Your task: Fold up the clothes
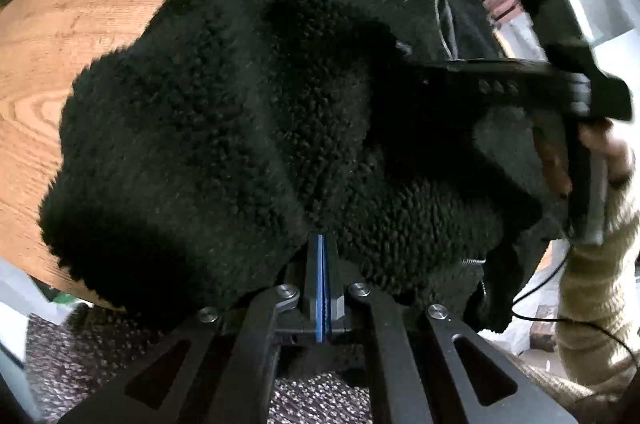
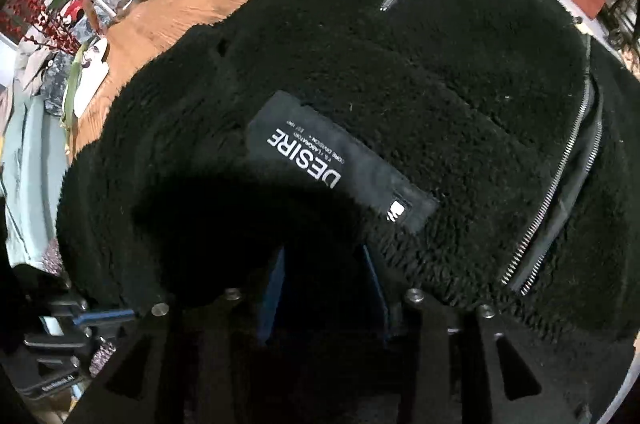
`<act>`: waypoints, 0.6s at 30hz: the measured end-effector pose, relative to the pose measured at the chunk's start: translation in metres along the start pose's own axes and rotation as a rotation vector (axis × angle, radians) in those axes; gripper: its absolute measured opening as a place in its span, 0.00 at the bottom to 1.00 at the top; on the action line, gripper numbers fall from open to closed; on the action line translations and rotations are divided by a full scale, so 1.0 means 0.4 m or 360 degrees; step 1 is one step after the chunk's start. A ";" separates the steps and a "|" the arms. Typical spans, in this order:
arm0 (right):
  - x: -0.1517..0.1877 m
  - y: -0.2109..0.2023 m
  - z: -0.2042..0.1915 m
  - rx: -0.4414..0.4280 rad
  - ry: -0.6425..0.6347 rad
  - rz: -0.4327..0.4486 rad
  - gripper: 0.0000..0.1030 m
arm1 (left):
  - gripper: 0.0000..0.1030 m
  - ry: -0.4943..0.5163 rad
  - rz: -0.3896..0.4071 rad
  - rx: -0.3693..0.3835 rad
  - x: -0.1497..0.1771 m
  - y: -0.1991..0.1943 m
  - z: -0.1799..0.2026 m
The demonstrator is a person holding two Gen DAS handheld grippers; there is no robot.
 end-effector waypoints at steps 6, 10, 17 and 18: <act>0.129 -0.251 0.101 0.0161 0.0120 0.0312 0.41 | 0.03 0.0146 0.0199 0.0022 -0.125 -0.063 0.099; 0.256 -0.219 0.268 0.0616 0.0267 0.0154 0.34 | 0.03 0.0251 -0.0035 -0.0030 -0.031 0.104 0.093; 0.349 -0.244 0.406 0.0506 0.0636 0.0283 0.42 | 0.03 0.0380 -0.0018 -0.0054 -0.059 -0.014 0.185; 0.354 -0.279 0.393 0.0454 0.0656 0.0334 0.42 | 0.03 0.0419 0.0053 0.0004 -0.081 -0.041 0.228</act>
Point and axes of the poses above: each gripper's, at about its wrist camera, not at the fingertips, and y roughly the way its jaws point, z to its right, x to its underside, the point moved 7 cm from there along y, roughly the way its jaws point, and after that the axes turned 5 degrees about z, right-handed, at the moved point
